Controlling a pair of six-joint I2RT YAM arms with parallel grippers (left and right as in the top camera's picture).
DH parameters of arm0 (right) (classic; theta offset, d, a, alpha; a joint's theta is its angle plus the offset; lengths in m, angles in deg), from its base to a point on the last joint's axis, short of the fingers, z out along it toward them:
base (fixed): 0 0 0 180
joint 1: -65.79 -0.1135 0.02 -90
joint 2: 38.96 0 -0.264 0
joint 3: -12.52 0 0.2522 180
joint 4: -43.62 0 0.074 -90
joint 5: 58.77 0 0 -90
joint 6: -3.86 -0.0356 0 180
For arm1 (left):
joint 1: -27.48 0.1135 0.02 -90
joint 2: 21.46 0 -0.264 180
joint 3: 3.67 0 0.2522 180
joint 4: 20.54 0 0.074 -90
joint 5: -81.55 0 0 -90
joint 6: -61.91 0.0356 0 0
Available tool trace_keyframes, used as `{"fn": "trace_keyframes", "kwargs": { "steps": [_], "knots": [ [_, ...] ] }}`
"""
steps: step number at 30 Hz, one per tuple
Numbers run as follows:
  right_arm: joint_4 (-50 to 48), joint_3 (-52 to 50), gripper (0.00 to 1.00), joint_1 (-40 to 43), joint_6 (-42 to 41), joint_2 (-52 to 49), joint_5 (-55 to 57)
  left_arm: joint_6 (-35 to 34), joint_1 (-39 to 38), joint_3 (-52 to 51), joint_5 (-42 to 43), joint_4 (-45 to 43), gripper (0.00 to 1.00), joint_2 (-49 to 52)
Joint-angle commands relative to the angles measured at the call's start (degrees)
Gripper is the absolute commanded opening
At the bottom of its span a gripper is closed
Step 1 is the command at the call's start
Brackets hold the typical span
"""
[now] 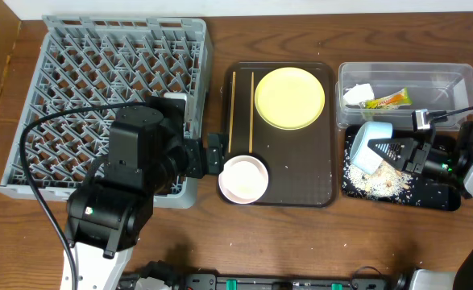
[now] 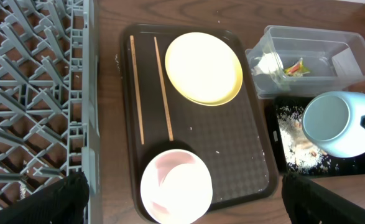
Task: Sort waste into correct bins and load items into the dishwasher
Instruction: 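Tip the light-blue bowl with the right gripper to dump scraps onto the black tray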
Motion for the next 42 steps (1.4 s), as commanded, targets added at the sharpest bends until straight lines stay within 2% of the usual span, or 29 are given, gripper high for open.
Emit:
{"fn": "trace_keyframes", "kwargs": {
  "steps": [1,10,14,16,17,19,20,22,23,25,26,28,29,31,32,34,35,37,40,42],
  "knots": [
    [-0.13,-0.22,0.01,0.22,1.79,0.11,-2.91,-0.31,0.26,1.14,0.52,0.17,0.99,-0.02],
    [-0.79,-0.22,0.01,0.31,1.4,0.13,-2.84,-0.31,0.26,1.14,0.5,0.17,0.99,-0.02],
    [0.07,-0.22,0.01,1.2,-1.22,0.11,5.09,-0.31,0.26,1.14,0.52,0.17,0.99,-0.02],
    [1.16,-0.22,0.01,1.33,1.16,0.17,0.9,-0.31,0.26,1.14,0.52,0.17,0.99,-0.02],
    [0.55,-0.2,0.01,1.51,1.9,0.17,2.29,-0.31,0.26,1.14,0.52,0.17,0.99,-0.02],
    [-1.25,-0.22,0.01,2.36,-5.51,0.07,10.56,-0.31,0.26,1.14,0.52,0.15,0.99,-0.02],
    [-0.96,-0.22,0.01,2.82,-6.93,0.07,8.9,-0.31,0.26,1.14,0.52,0.15,0.99,-0.02],
    [0.17,-0.22,0.01,2.91,-0.39,0.24,-1.11,-0.31,0.26,1.14,0.52,0.15,0.99,-0.02],
    [-0.13,-0.2,0.01,2.82,0.66,0.28,-1.36,-0.31,0.26,1.14,0.52,0.17,0.99,-0.02],
    [-2.01,-0.2,0.01,2.95,-5.49,0.28,7.48,-0.31,0.26,1.14,0.52,0.17,0.99,-0.02],
    [-1.97,-0.22,0.01,2.95,-7.65,0.28,8.04,-0.31,0.26,1.14,0.52,0.17,0.99,-0.02],
    [-1.57,-0.22,0.01,2.78,-1.95,0.28,-0.46,-0.31,0.26,1.14,0.52,0.17,0.99,-0.02],
    [-1.68,-0.22,0.01,2.78,-1.7,0.28,-1.09,-0.31,0.26,1.14,0.52,0.15,0.99,-0.02],
    [-2.05,-0.22,0.01,2.8,-7.69,0.28,6.62,-0.31,0.26,1.14,0.52,0.15,0.99,-0.02],
    [-1.79,-0.22,0.01,2.78,-7.72,0.28,5.29,-0.31,0.26,1.14,0.52,0.15,0.99,-0.02],
    [-0.72,-0.09,0.01,2.54,-0.37,0.31,-2.91,-0.31,0.26,1.14,0.52,0.15,0.99,-0.02],
    [-1.33,0.17,0.01,2.36,-0.33,0.46,-1.49,-0.31,0.26,1.14,0.5,0.15,0.99,-0.02],
    [-2.1,0.2,0.01,2.4,-7.78,0.46,7.04,-0.31,0.26,1.14,0.52,0.15,0.99,-0.02],
    [-1.46,0.17,0.01,2.4,-3.52,0.46,2.84,-0.31,0.26,1.14,0.52,0.15,0.99,-0.02],
    [-1.6,0.2,0.01,2.4,-10.67,0.46,12.33,-0.31,0.26,1.14,0.52,0.17,0.99,-0.02]
  ]
}}
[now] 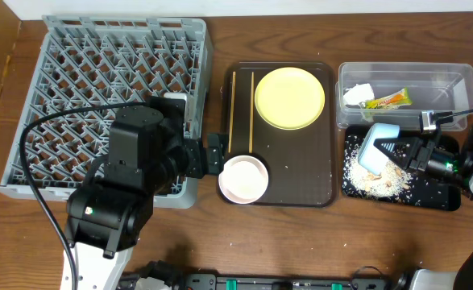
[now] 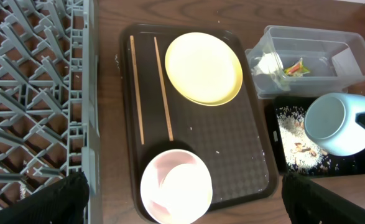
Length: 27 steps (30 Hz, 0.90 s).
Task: Sort waste into correct bins and load items into the dishwasher
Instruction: 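Tip the light-blue bowl with the right gripper to dump scraps onto the black tray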
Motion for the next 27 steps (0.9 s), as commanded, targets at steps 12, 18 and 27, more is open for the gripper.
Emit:
{"fn": "trace_keyframes", "kwargs": {
  "steps": [12,18,27],
  "knots": [
    [13.55,8.85,0.01,-13.62,-3.76,9.62,31.61,-0.33,0.26,1.14,0.52,0.17,0.99,-0.02],
    [14.29,13.9,0.01,-37.22,-11.58,13.46,59.47,-0.33,0.26,1.14,0.52,0.17,0.99,-0.02],
    [4.17,13.62,0.01,-59.98,-19.85,0.66,80.21,-0.33,0.26,1.14,0.52,0.17,0.99,-0.02]
  ]
}}
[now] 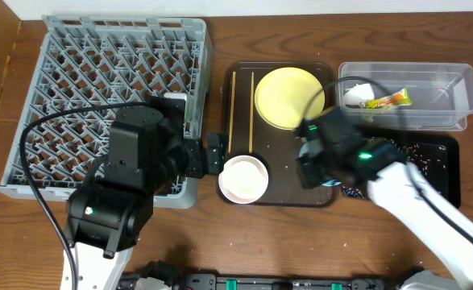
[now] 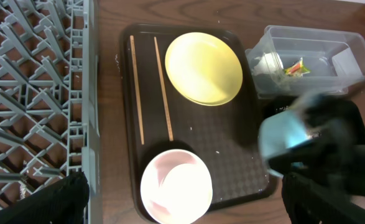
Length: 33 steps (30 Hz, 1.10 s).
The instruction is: Sort waste into correct bins and load items into the dishwasher
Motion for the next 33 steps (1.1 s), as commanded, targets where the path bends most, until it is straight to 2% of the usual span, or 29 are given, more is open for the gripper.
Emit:
{"fn": "trace_keyframes", "kwargs": {
  "steps": [1,3,9,10,13,17,20,26,28,30,32,33],
  "knots": [
    [-3.15,-0.28,0.01,-3.45,-3.39,-6.23,9.73,-0.33,0.26,1.14,0.5,0.17,0.99,-0.02],
    [-4.2,-0.26,0.02,-3.78,-3.41,-8.68,10.05,-0.33,0.26,1.14,0.5,0.2,0.99,-0.02],
    [-3.76,1.31,0.47,-3.76,-1.42,-9.55,1.46,-0.33,0.24,1.14,0.52,0.2,0.99,-0.02],
    [-3.28,2.25,0.49,-3.74,-1.42,-9.16,-0.28,-0.35,0.24,1.14,0.59,0.24,0.99,-0.02],
    [-2.6,5.49,0.51,-3.69,-1.4,-8.28,-7.74,-0.48,0.22,1.16,2.19,2.23,0.99,-0.04],
    [-2.6,8.63,0.54,-3.78,-1.84,-8.26,-16.55,-0.07,0.33,1.25,-1.22,2.03,0.99,-0.59],
    [-2.64,9.01,0.55,-3.78,-2.54,-8.28,-16.24,-0.07,0.33,1.27,-7.04,2.51,0.99,-2.16],
    [-3.56,8.76,0.56,-5.22,-2.58,-11.06,-10.47,-0.66,0.33,1.33,-13.51,2.27,0.99,-7.93],
    [-4.52,8.76,0.55,-5.84,-2.56,-13.07,-10.64,-6.25,0.66,1.33,-18.27,2.62,1.0,-9.33],
    [-5.64,8.76,0.55,-6.71,-2.56,-15.08,-11.45,-11.8,1.77,1.33,-19.02,3.61,0.98,-10.1],
    [-6.45,8.76,0.52,-7.8,-2.56,-16.98,-11.13,-13.92,2.78,1.33,-18.6,4.72,0.98,-10.23],
    [-6.6,8.76,0.47,-8.26,-2.6,-17.84,-10.23,-14.29,3.1,1.33,-18.58,5.27,0.98,-10.21]
  ]
}}
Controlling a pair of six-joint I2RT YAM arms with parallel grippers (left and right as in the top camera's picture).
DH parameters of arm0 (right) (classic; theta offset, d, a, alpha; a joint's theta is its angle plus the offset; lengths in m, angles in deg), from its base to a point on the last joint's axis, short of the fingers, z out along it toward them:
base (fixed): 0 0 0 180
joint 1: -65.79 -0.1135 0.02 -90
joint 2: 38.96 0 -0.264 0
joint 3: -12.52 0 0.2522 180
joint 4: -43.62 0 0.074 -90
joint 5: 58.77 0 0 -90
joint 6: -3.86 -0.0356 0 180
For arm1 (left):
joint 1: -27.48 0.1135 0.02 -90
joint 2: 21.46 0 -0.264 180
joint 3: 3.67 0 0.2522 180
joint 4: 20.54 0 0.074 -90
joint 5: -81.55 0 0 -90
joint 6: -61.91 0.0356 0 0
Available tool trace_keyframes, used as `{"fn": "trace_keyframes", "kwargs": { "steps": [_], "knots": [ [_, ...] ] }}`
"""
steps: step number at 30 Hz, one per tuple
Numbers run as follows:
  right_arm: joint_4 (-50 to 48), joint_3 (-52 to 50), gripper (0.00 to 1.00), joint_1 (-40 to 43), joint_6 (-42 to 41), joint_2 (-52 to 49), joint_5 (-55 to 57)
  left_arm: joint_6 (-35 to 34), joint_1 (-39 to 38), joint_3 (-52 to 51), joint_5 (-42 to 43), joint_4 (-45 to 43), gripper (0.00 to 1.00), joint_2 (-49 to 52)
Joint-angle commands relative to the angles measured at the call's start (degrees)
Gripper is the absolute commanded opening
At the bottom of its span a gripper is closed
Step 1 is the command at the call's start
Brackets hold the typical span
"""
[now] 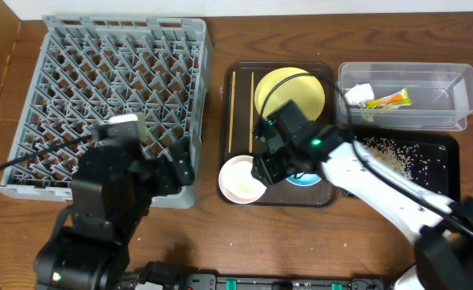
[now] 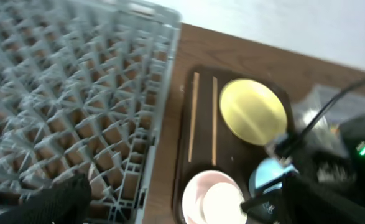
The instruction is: Sort waste into correct bins and load items into the dishwasher
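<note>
My right gripper reaches over the brown tray and is shut on the rim of a light blue bowl. The bowl sits low at the tray's front, right of the pink bowl; whether it rests on the tray is unclear. A yellow plate and two chopsticks lie further back on the tray. The grey dish rack stands at the left. My left gripper hangs open near the rack's front right corner, holding nothing. The left wrist view is blurred but shows the blue bowl and pink bowl.
A clear bin with a wrapper and crumpled paper stands at the back right. In front of it is a black tray strewn with rice. The right arm crosses the table from the front right corner.
The right gripper and blue bowl have moved from the brown tray's right edge to its front, beside the pink bowl. The left arm has moved back and left; its view takes in more rack.
The right gripper held the blue bowl tipped over the black rice tray, and stayed there a moment later. Then it was over the brown tray's right edge with the bowl. Now the bowl is low beside the pink bowl. The left arm stayed still until now.
</note>
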Motion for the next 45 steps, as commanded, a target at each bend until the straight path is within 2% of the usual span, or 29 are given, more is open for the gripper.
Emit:
{"fn": "trace_keyframes", "kwargs": {
  "steps": [1,2,4,6,11,14,20,25,28,31,35,39,45],
  "knots": [
    [-0.26,0.44,0.38,-1.95,-1.03,-3.39,2.47,-5.95,1.2,0.87,-2.93,1.22,0.98,0.35],
    [-0.13,0.44,0.21,-2.1,-1.81,-3.91,3.91,-5.92,1.18,0.85,-2.71,1.36,0.98,0.28],
    [-0.37,0.46,0.08,-1.95,-2.4,-4.17,4.7,-5.9,1.18,0.85,-0.79,1.44,0.98,0.24],
    [-1.14,0.96,0.01,-1.36,-2.38,-3.72,3.5,-5.88,1.18,0.85,-0.15,1.79,0.98,0.24],
    [-0.2,5.51,0.01,2.54,-1.51,-0.35,-2.38,-6.08,1.2,0.68,-2.89,2.45,0.98,1.55],
    [0.83,8.13,0.01,6.19,0.59,2.84,-6.82,-6.58,1.2,0.68,3.15,2.23,0.98,3.26],
    [1.4,11.69,0.01,16.87,3.74,9.38,-20.11,-6.58,1.99,0.68,20.46,-0.31,0.99,8.0],
    [-1.46,11.91,0.01,24.13,10.16,11.17,-46.36,-6.32,5.35,0.68,40.85,-10.75,1.0,8.76],
    [-5.9,11.91,0.01,26.08,10.56,11.17,-59.08,-6.38,5.95,0.68,54.86,-18.51,1.0,9.07],
    [-9.99,11.91,0.01,25.68,8.63,11.15,-62.99,-6.4,5.95,0.68,64.57,-22.36,1.0,9.66],
    [-15.47,11.91,0.01,24.04,6.36,11.13,-65.05,-6.36,5.95,0.68,70.84,-22.91,1.0,10.29],
    [-21.31,11.91,0.01,21.75,4.59,11.13,-67.98,-6.36,5.95,0.68,73.09,-22.86,1.0,10.78],
    [-26.34,11.91,0.01,19.12,1.84,11.06,-64.63,-6.36,5.9,0.68,74.79,-22.95,1.0,10.88]
  ]
}}
